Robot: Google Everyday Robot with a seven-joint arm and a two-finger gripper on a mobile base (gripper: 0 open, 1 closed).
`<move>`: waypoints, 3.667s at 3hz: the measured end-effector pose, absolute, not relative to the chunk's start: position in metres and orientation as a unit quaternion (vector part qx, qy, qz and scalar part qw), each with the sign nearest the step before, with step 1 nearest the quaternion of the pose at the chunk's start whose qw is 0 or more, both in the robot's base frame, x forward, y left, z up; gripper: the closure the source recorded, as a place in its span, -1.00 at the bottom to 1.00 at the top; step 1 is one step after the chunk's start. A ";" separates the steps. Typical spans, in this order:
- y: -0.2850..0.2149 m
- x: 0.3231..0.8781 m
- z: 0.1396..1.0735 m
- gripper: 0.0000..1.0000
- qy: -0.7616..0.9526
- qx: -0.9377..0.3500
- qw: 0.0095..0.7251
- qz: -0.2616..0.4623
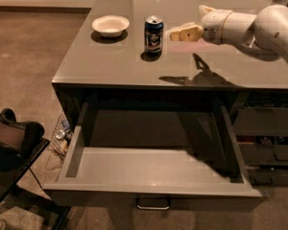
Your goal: Place pepsi can into top drawer
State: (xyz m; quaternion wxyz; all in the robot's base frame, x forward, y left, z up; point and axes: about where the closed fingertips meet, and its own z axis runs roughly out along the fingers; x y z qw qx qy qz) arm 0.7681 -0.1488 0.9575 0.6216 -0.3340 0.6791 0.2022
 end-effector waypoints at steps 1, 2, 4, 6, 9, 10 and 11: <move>-0.121 0.801 0.959 -1.00 0.675 -0.335 0.618 0.226; -0.118 0.805 0.966 -1.00 0.670 -0.335 0.622 0.226; -0.087 0.807 0.921 -1.00 0.678 -0.330 0.606 0.252; -0.030 0.818 0.916 -0.17 0.655 -0.361 0.595 0.293; -0.014 0.786 0.965 1.00 0.615 -0.390 0.605 0.323; -0.008 0.744 1.012 1.00 0.588 -0.417 0.606 0.336; -0.025 0.682 1.044 1.00 0.595 -0.441 0.591 0.321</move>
Offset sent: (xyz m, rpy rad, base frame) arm 0.0295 0.0246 0.0015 0.0271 0.0138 0.0312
